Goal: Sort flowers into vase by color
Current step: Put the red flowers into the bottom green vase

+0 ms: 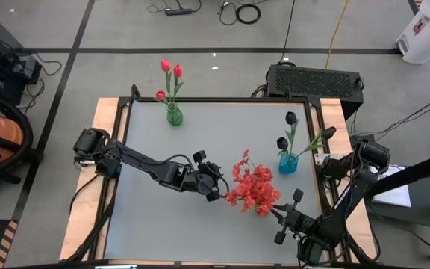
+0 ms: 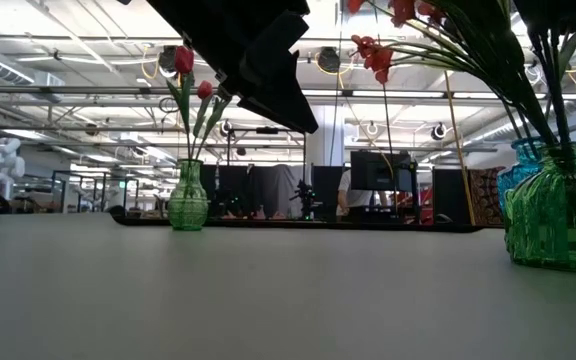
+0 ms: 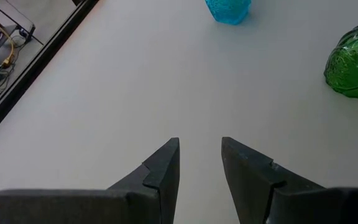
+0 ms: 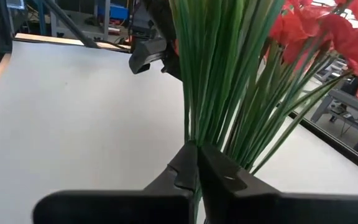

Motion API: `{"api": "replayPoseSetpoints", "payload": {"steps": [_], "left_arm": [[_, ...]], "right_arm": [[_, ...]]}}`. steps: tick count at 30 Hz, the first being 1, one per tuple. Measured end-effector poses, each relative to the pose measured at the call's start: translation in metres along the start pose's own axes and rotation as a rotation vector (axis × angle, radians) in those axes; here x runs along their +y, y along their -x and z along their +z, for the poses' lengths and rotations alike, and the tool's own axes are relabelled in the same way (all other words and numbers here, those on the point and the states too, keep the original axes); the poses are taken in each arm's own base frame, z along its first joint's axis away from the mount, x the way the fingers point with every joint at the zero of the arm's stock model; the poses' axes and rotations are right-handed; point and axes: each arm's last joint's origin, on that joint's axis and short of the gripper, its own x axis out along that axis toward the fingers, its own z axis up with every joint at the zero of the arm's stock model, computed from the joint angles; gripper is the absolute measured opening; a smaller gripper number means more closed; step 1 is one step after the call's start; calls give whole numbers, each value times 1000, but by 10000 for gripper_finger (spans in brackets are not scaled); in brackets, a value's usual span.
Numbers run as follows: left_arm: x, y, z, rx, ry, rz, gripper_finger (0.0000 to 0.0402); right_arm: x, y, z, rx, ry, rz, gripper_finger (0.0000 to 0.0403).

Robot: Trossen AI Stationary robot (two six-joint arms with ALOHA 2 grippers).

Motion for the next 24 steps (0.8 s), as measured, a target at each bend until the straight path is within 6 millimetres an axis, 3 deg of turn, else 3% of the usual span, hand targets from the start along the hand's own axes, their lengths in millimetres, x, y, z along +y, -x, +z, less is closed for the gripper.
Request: {"api": "replayPoseSetpoints", "payload": {"steps": [5,16,24], "left_arm": [[0,0,0,0,0,0,128],[0,0,0,0,-1,0,128],[0,0,0,0,-5,0,128]], "right_arm": [[0,0,0,14,1,4,38],[0,0,-1,26,37,8,179],[3,6,18,152,114,39,252]]}}
